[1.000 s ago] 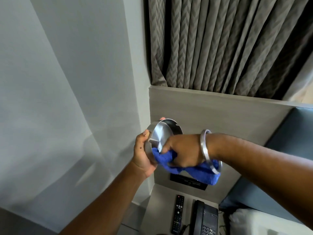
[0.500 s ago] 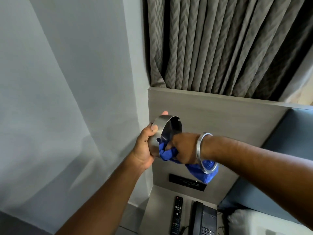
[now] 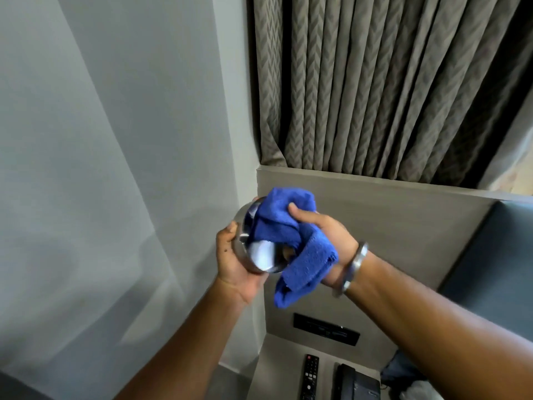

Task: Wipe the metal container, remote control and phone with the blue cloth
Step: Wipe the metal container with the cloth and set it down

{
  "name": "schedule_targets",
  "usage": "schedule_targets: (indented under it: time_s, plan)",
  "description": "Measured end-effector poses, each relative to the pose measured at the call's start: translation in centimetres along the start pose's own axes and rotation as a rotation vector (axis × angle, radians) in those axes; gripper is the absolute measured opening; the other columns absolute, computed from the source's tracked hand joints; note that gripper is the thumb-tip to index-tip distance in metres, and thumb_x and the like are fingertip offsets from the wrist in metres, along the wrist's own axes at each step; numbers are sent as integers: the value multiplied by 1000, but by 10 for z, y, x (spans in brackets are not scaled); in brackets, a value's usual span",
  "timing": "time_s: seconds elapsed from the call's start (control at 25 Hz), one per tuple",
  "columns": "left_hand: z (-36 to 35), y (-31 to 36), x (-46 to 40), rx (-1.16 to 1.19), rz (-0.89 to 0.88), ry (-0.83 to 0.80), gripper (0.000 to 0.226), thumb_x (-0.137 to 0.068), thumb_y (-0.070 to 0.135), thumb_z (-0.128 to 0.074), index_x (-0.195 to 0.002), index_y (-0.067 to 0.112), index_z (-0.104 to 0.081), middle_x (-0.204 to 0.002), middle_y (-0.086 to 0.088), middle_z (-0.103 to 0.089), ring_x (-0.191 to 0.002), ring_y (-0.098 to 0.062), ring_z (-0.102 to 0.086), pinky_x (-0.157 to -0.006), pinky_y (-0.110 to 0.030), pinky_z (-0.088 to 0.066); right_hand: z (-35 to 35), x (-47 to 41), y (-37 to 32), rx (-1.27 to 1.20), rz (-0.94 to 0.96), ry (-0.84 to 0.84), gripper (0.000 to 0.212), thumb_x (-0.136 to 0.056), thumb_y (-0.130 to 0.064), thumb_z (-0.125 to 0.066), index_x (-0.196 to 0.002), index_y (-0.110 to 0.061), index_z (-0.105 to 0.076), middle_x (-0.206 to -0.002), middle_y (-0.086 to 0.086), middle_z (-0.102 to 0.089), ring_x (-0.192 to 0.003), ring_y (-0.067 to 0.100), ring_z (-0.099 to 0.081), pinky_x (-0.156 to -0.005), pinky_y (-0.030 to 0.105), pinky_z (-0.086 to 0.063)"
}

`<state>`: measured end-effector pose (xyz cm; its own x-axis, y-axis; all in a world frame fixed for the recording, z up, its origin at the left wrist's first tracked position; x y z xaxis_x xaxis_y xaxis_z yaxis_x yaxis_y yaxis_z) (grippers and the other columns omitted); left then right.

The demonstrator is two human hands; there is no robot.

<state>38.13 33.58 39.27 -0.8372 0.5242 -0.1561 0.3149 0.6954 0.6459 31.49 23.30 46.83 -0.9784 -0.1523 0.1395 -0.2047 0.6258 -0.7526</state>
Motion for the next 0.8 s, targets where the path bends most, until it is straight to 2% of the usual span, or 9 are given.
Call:
schedule_targets:
  time_s: [0.08, 0.16, 0.28, 0.36, 0.48, 0.6, 0.68, 0.76, 0.8]
  plan:
    - [23, 8, 0, 116, 57, 67, 69, -76, 51, -61, -136, 17, -58, -139, -15, -55, -124, -34, -56, -102, -52, -45, 20, 11, -19, 175, 185, 92, 24, -92, -20, -50, -112, -11, -58, -69, 4, -66, -59, 12, -61, -50, 23, -51]
    - [37, 13, 3, 228, 120, 50, 82, -77, 56, -62, -149, 24, -40, -155, -12, -39, -139, -41, -38, -106, -63, -35, 37, 23, -33, 357, 272, 161, 25, -83, -21, -60, -106, -13, -66, -84, 4, -70, -74, 13, -66, -59, 21, -54]
    - [33, 11, 6, 338, 221, -101, 86, -84, 64, -52, -156, 25, -24, -164, -18, -18, -144, -48, -24, -106, -64, -31, 48, 31, -31, 503, 288, 203, 17, -79, -23, -65, -95, -19, -71, -83, 0, -72, -78, 12, -67, -61, 19, -53]
    - [31, 8, 9, 325, 263, -132, 87, -87, 66, -46, -157, 21, -19, -164, -22, -13, -143, -50, -23, -108, -62, -28, 47, 32, -25, 549, 283, 222, 13, -82, -19, -64, -92, -22, -72, -80, -1, -73, -74, 11, -68, -58, 19, -53]
    - [33, 4, 9, 360, 286, -92, 83, -85, 64, -50, -154, 22, -29, -162, -21, -22, -142, -47, -28, -106, -64, -30, 37, 31, -25, 702, 307, 214, 12, -87, -14, -61, -89, -21, -72, -78, -2, -72, -73, 10, -65, -63, 19, -53]
    - [35, 3, 8, 331, 216, -19, 76, -82, 61, -58, -145, 20, -48, -151, -18, -45, -140, -43, -38, -109, -66, -29, 12, 26, -28, 1139, 433, 190, 14, -88, -11, -59, -77, -16, -65, -72, 1, -68, -67, 9, -61, -65, 20, -51]
    - [24, -2, 8, 279, 208, -62, 73, -84, 60, -56, -142, 16, -52, -144, -19, -53, -135, -39, -46, -115, -59, -25, -8, 10, -17, 1447, 428, 186, 16, -84, -10, -54, -75, -18, -64, -74, 1, -67, -70, 13, -63, -66, 23, -49]
    - [15, -16, 10, 229, 197, -76, 70, -89, 59, -50, -141, 12, -53, -141, -20, -56, -132, -38, -51, -113, -50, -35, -23, -10, 2, 1744, 333, 295, 18, -80, -12, -49, -82, -22, -64, -86, 2, -65, -80, 23, -62, -71, 28, -47]
    - [17, -22, 12, 202, 185, -44, 67, -91, 58, -47, -139, 11, -55, -139, -20, -58, -130, -37, -53, -108, -47, -42, -30, -17, 9, 1805, 299, 352, 20, -78, -12, -48, -84, -22, -64, -90, 3, -63, -82, 26, -61, -71, 29, -45]
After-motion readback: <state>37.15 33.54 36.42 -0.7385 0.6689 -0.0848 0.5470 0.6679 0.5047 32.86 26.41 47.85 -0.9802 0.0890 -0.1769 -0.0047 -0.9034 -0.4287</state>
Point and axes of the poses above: each hand's wrist, its own x-axis away from the middle knuckle, its own z-axis out of the back of the hand, y = z × x, the point moved 5 cm from there along -x, towards the middle knuckle
